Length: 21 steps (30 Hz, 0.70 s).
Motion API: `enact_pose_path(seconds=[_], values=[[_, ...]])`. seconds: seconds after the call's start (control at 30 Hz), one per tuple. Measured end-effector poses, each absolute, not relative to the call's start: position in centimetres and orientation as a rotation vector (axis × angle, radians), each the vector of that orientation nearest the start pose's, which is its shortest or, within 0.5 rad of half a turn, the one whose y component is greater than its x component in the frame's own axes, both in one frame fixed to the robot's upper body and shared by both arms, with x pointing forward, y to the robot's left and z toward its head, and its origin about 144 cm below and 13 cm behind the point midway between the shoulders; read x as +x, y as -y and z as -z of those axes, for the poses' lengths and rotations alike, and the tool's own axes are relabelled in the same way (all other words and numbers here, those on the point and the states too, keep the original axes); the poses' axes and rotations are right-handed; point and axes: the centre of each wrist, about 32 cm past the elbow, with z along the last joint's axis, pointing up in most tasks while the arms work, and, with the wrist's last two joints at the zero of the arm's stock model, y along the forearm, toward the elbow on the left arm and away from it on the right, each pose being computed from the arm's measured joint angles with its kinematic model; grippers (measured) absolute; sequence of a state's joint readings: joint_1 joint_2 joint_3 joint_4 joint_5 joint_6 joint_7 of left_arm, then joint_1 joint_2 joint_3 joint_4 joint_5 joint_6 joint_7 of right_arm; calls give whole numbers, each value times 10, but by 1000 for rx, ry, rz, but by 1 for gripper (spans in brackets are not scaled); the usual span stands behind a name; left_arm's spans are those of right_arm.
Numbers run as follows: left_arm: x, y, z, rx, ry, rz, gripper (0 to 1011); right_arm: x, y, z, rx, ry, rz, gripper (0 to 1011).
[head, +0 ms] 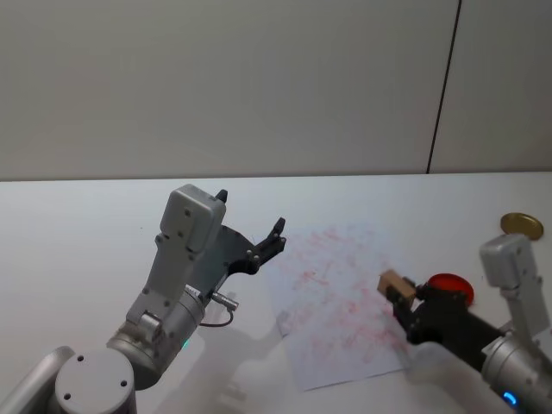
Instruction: Use the one hand to pick up the stamp and affix it onto the A4 paper.
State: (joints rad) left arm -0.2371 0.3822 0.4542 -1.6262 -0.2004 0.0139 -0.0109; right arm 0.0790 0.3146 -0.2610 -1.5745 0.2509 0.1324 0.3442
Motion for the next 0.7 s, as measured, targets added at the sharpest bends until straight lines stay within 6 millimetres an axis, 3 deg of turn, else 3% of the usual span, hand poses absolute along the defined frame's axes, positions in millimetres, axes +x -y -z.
enact_pose_path(seconds=[0.33, 0.7], values=[[492, -198, -1204, 61, 268, -1124, 993, 481, 251, -1164, -142, -15, 1069, 221], [492, -198, -1204, 61, 268, -1124, 993, 492, 266, -1158, -195, -13, 1142, 221]])
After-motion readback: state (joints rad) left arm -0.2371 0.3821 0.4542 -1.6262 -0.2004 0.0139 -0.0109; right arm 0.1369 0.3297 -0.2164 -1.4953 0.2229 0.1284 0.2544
